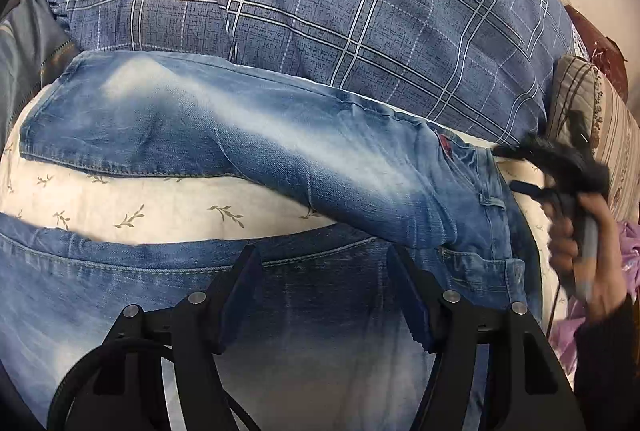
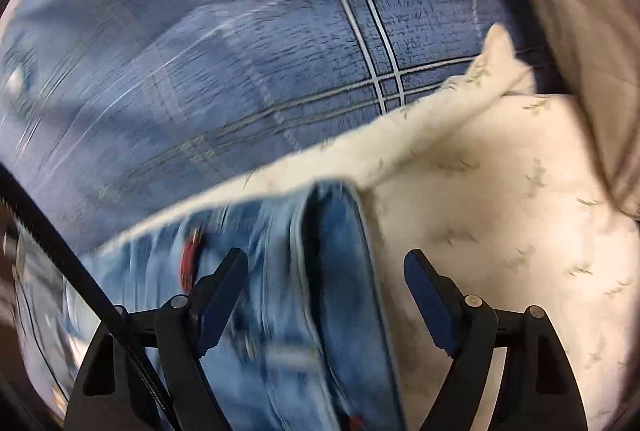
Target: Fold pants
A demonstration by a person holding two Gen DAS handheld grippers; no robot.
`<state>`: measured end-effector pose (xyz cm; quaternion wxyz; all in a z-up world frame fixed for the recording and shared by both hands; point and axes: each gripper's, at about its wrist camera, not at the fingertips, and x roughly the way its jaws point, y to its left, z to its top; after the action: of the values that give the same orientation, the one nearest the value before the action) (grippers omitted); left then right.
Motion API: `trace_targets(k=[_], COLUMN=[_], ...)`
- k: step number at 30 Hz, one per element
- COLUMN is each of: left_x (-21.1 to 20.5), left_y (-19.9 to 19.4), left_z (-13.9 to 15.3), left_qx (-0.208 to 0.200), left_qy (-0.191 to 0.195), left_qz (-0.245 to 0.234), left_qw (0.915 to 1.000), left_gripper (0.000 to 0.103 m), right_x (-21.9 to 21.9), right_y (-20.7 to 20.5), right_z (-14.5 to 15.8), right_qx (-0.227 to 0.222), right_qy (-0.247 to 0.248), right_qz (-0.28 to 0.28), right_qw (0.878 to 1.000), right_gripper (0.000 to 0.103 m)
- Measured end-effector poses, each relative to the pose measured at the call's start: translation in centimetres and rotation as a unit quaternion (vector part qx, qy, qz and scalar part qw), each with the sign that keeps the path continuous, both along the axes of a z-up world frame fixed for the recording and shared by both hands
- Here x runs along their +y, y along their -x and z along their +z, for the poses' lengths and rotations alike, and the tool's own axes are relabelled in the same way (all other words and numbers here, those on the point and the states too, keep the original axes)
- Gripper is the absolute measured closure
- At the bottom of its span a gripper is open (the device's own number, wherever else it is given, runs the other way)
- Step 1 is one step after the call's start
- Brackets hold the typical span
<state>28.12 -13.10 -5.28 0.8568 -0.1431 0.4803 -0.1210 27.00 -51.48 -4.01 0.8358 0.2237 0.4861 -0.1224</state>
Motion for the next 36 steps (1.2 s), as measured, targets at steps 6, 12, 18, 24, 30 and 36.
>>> trace_targets(k=[6, 12, 18, 24, 30, 36], left_x=[1.6, 3.1, 4.7, 5.2, 4.4, 4.8], left_y=[1.5, 2.5, 2.7, 0.0, -4.8, -6.9], left_z=[1.8, 2.7, 3.4, 4.6, 3.8, 1.0], left_qx=[-0.012, -0.023, -0.007, 0.029, 0.056, 0.115], left_qy=[0.014, 0.062, 0.15, 0.207, 0.219, 0.171], left_qz=[-0.006, -0.014, -0.02, 0.002, 0.042, 0.086], left_qw=[0.9998, 0.9977, 0.9885, 0.9779, 0.9733, 0.9748], left_gripper=[0.038, 0.038, 0.037, 0.034, 0.033, 0.097], right_x=[1.4, 5.9, 8.8, 9.1, 8.3, 8.2], right_y=[-3.9, 3.1, 13.7, 16.7, 17.6, 17.2], right_z=[-2.1, 5.6, 6.7, 4.4, 2.6, 2.1], right_qx=[0.054, -0.058, -0.145, -0.142, -0.104, -0.09], right_qy=[0.021, 0.083, 0.049, -0.023, -0.056, -0.051], right_qz=[0.031, 0.074, 0.053, 0.058, 0.063, 0.082], right_qw=[0.998, 0.992, 0.987, 0.988, 0.991, 0.991], right_gripper=[0.074, 0.093, 0.095, 0.095, 0.095, 0.095])
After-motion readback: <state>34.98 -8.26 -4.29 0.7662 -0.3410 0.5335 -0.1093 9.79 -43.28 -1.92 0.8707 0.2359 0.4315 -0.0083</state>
